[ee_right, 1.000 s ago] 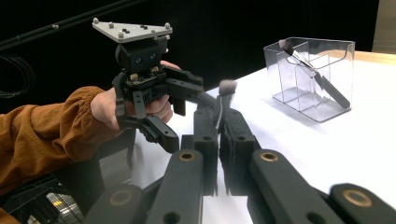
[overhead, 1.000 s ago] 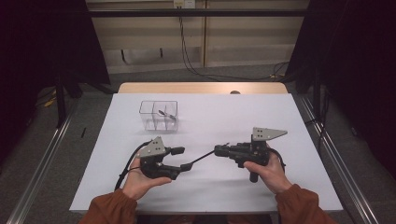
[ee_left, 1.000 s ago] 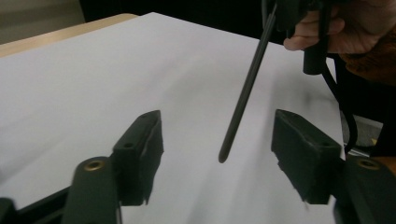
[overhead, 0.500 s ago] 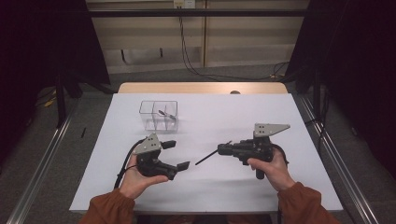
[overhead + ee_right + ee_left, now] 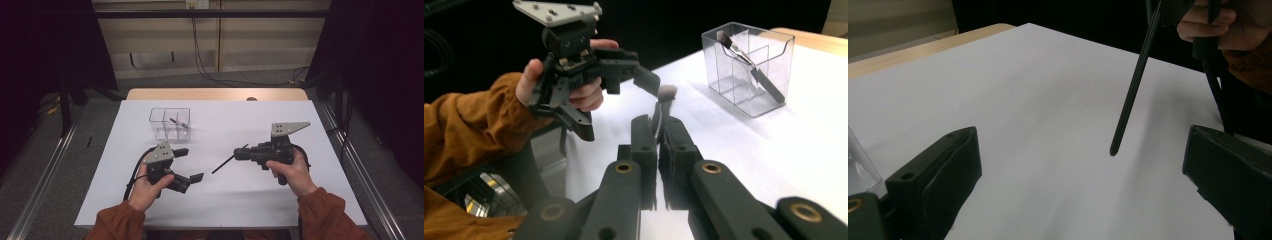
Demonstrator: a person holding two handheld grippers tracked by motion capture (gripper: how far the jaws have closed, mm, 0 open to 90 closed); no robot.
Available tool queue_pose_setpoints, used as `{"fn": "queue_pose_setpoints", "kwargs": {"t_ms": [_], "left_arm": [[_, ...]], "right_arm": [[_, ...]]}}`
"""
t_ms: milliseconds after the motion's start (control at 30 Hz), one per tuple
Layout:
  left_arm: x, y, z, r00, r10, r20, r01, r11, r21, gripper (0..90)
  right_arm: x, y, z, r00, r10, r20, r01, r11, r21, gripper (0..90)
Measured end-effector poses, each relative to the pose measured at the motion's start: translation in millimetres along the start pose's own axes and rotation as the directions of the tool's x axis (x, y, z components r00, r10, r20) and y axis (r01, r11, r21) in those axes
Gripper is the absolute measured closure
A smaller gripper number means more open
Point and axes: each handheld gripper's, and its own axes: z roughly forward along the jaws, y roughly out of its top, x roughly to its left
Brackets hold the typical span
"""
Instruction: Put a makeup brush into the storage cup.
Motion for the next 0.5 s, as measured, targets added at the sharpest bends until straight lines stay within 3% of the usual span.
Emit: {"fn": "queue_pose_setpoints", "kwargs": {"t_ms": [233,500], "left_arm": [[-5.1,5.4,10.8,0.9995,0.018,0.026,-0.019,0.9995,0.026,2.6],[-8.8,11.7,23.2,0.9988,0.018,0.046,-0.019,0.9995,0.025,2.6]], "right_arm": [[-1.4,11.3,5.4,0.9998,-0.015,0.013,0.013,0.995,0.101,86.0],[-3.2,19.6,6.5,0.9996,-0.009,0.025,0.004,0.986,0.164,86.0]]}}
